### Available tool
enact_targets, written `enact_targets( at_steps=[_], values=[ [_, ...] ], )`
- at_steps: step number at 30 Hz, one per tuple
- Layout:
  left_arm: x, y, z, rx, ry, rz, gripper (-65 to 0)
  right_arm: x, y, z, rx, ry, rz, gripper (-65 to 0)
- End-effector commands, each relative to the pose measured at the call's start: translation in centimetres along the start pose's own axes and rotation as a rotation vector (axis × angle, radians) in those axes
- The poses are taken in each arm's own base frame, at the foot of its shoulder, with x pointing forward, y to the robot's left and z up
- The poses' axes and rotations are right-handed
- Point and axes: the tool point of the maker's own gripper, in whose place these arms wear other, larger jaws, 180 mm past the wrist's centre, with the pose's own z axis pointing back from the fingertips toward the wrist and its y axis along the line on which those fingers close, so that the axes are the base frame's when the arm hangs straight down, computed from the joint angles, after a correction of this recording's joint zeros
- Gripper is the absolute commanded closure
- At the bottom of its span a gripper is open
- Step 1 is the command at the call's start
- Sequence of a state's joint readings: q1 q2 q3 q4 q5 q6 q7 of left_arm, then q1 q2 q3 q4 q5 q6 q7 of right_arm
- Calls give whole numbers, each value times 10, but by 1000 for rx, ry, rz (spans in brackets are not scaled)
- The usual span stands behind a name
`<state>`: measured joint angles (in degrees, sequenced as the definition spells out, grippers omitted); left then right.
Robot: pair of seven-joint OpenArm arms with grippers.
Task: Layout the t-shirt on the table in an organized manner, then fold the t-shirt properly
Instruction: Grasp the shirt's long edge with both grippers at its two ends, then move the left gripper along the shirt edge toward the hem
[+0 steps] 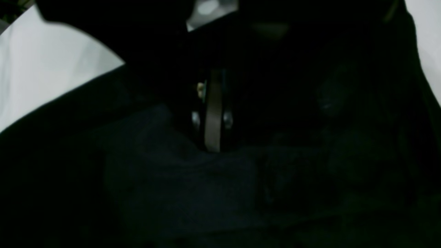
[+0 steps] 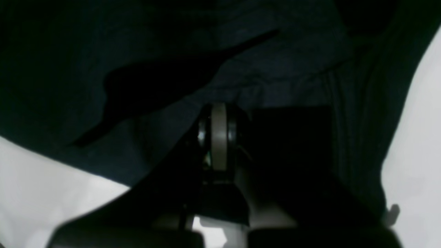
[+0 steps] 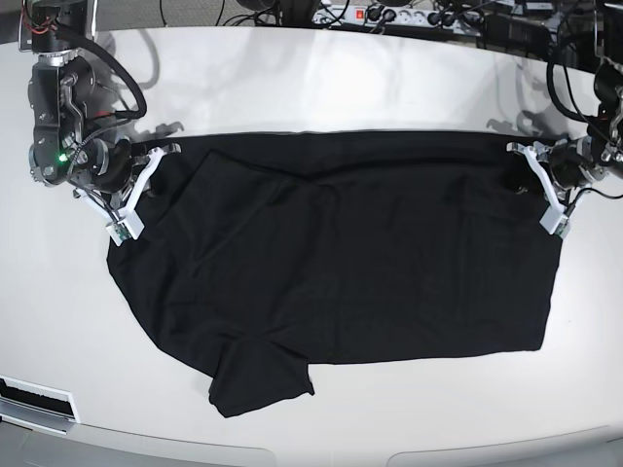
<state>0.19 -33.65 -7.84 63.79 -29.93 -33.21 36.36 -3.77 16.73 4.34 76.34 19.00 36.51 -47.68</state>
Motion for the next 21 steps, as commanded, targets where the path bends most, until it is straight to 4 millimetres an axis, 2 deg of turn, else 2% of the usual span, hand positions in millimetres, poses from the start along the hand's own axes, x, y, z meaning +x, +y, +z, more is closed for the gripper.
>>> enact_targets(
  at_steps=[1, 4, 8, 12, 16, 21],
  values=[
    [-12, 9, 5, 29, 79, -29, 0, -17, -6, 4, -20, 71, 12, 0],
    [-24, 7, 10, 8, 100, -14, 0, -39, -7, 11, -44, 105, 2, 0],
    [-49, 5, 20, -22, 134, 28, 0, -66, 5, 25, -54, 136, 29, 0],
    [-82, -12, 25, -75, 195, 69, 0, -80, 21, 35, -51, 145, 43, 0],
    [-113, -21, 33, -88, 253, 77, 0, -94, 33, 42, -52, 160, 40, 0],
    [-128, -30, 43, -103, 290, 47, 0, -111, 47, 53, -41, 195, 60, 0]
  ],
)
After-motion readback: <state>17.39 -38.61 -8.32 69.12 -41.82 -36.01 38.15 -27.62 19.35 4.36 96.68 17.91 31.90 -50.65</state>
